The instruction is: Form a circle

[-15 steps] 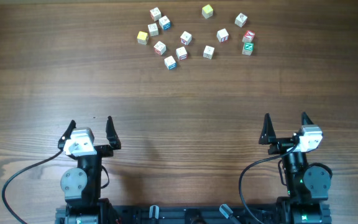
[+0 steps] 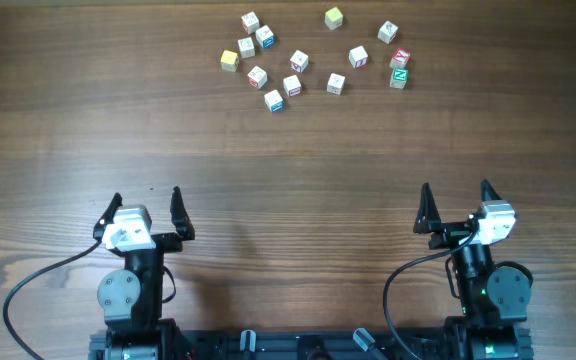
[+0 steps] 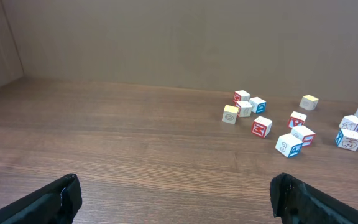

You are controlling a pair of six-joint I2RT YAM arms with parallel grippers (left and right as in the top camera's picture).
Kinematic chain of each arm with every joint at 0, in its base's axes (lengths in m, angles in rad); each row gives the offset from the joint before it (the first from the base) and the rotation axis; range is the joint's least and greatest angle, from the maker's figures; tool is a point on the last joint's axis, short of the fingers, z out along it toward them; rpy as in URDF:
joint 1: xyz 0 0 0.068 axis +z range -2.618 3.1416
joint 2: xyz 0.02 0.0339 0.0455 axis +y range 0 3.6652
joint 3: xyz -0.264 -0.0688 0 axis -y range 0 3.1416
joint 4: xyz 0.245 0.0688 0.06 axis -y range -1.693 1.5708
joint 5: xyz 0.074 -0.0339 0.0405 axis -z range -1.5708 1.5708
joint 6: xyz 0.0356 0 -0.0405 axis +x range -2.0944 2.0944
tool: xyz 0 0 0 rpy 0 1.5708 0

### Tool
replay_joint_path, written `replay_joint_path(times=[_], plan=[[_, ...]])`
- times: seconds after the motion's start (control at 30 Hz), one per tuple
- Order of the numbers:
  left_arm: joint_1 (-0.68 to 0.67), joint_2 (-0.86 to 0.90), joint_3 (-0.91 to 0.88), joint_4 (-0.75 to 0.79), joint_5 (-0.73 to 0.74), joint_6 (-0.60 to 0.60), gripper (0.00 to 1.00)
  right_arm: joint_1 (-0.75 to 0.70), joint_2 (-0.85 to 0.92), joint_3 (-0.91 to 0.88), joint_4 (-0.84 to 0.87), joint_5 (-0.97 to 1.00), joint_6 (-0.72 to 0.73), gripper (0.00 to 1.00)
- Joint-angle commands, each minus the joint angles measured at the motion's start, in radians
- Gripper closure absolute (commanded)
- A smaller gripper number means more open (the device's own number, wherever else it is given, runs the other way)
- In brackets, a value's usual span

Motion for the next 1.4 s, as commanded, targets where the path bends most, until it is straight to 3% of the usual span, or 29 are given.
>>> replay_joint_path(times=[0.0, 1.37], plan=[[0.008, 0.000, -0.005, -0.002, 0.019, 0.019, 0.00, 0.004, -0.009, 0.000, 0.001, -0.013, -0.013, 0.00], [0.008, 0.001, -0.005, 0.000, 0.034, -0.008, 0.00, 0.004, -0.009, 0.000, 0.001, -0.013, -0.012, 0.00]])
